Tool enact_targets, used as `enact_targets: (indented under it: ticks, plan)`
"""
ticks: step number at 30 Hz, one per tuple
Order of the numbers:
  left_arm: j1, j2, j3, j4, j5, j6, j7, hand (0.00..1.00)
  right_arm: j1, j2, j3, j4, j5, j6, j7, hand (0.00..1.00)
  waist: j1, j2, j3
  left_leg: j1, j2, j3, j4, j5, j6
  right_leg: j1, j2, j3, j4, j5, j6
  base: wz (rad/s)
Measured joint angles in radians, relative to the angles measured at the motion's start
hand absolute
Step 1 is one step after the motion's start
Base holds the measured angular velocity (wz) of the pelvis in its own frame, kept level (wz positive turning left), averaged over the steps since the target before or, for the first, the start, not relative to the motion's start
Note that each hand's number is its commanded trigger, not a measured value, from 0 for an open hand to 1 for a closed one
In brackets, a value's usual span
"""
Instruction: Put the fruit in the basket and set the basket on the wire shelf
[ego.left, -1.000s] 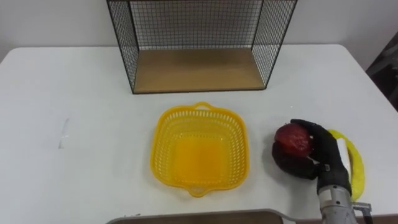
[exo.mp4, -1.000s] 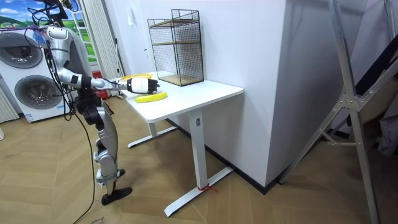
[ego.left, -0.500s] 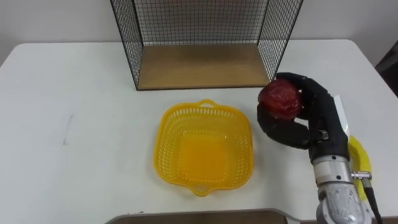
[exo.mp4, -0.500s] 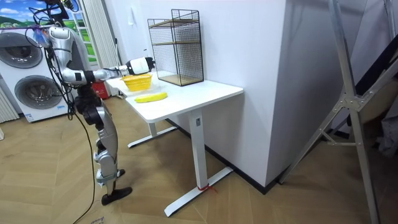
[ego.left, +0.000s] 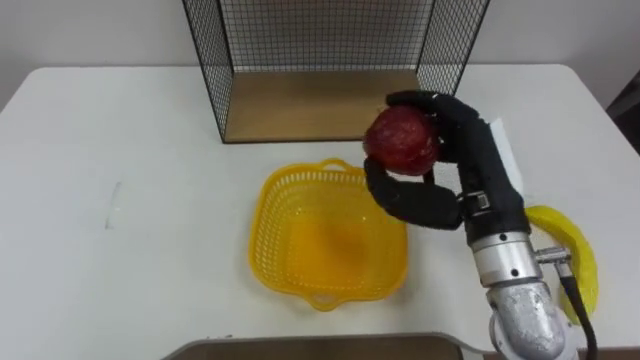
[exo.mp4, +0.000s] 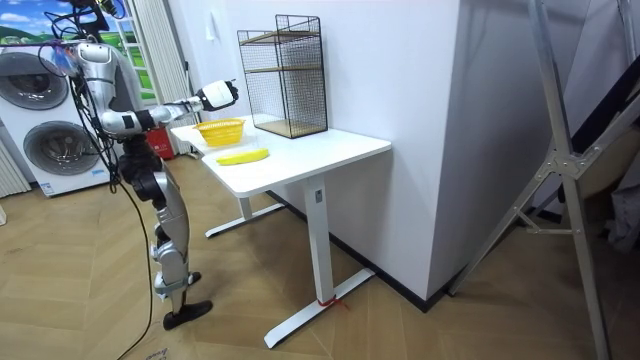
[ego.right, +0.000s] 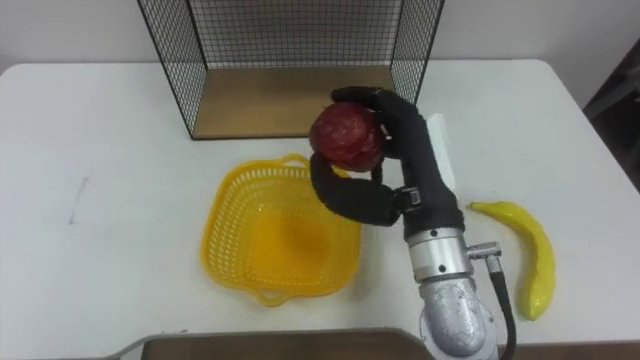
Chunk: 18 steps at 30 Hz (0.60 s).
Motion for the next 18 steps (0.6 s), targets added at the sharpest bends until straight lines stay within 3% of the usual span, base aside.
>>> enact_targets:
  ticks: [7, 9, 10, 18]
  plan:
    - [-0.015, 0.001, 0.001, -0.004, -0.001, 0.001, -0.011, 0.0, -0.001, 0.001, 0.042, 0.036, -0.051, 0.024, 0.076, 1.0, 0.025, -0.014, -0.0002, -0.006, 0.0, -0.006, 0.0, 0.0, 0.0, 0.001, 0.0, -0.002, -0.001, 0.001, 0.0, 0.01]
    - [-0.016, 0.002, 0.002, -0.004, -0.001, 0.001, -0.011, 0.0, -0.005, 0.001, 0.042, 0.045, -0.095, 0.024, 0.091, 0.52, 0.03, -0.022, -0.0023, -0.01, 0.0, -0.009, 0.002, 0.0, 0.0, 0.0, 0.0, -0.004, -0.001, 0.001, 0.0, 0.02]
    - [-0.016, 0.002, 0.002, -0.004, -0.001, 0.002, -0.011, 0.0, -0.005, 0.001, 0.042, 0.047, -0.107, 0.024, 0.093, 0.0, 0.032, -0.023, -0.0021, -0.01, 0.0, -0.009, 0.002, 0.0, 0.0, 0.0, 0.0, -0.004, -0.001, 0.001, 0.0, 0.0]
    - [-0.029, 0.004, 0.002, -0.004, -0.001, 0.003, -0.016, 0.0, -0.005, 0.001, 0.041, 0.068, -0.136, 0.039, 0.114, 0.0, 0.043, -0.026, 0.0044, -0.009, -0.001, -0.025, 0.005, 0.0, 0.0, 0.01, -0.001, -0.018, -0.002, 0.001, -0.001, 0.05]
